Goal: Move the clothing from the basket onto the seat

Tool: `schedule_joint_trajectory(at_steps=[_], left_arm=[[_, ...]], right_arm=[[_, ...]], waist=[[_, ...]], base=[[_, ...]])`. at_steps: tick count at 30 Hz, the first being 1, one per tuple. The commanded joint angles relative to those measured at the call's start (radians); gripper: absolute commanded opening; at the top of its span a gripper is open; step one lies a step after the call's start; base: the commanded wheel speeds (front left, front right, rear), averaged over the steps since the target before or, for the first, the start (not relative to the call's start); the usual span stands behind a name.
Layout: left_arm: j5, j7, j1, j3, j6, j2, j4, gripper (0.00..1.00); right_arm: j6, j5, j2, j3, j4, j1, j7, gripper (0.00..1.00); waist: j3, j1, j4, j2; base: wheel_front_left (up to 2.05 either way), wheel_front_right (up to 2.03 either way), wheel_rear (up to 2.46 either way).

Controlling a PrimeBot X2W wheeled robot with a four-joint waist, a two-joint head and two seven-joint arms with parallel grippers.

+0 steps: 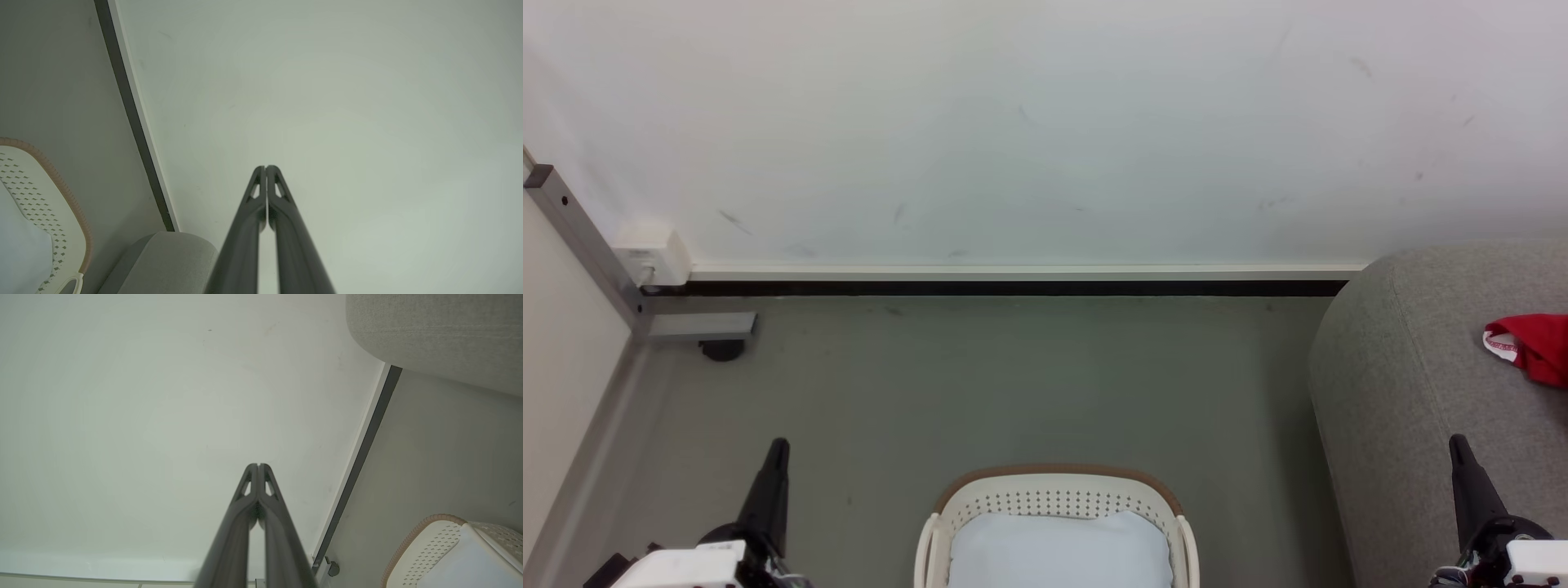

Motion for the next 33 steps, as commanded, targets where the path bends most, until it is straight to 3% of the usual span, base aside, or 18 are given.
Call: schedule_joint_trajectory(at_steps=[1, 33], left_arm=[[-0.013, 0.003, -0.009, 0.002, -0.005, 0.002, -0.003, 0.00], [-0.013, 0.003, -0.009, 0.002, -0.005, 0.002, -0.003, 0.00]], right_arm=[[-0.002, 0.002, -0.007, -0.003, -0.004, -0.012, 0.003, 0.00], [-0.002, 0.002, -0.007, -0.003, -0.004, -0.012, 0.002, 0.00]], waist=[[0.000, 0.0000, 0.000, 0.0000], [0.000, 0.0000, 0.000, 0.0000]], base=[[0.00, 0.00, 0.00], [0.00, 0.00, 0.00]])
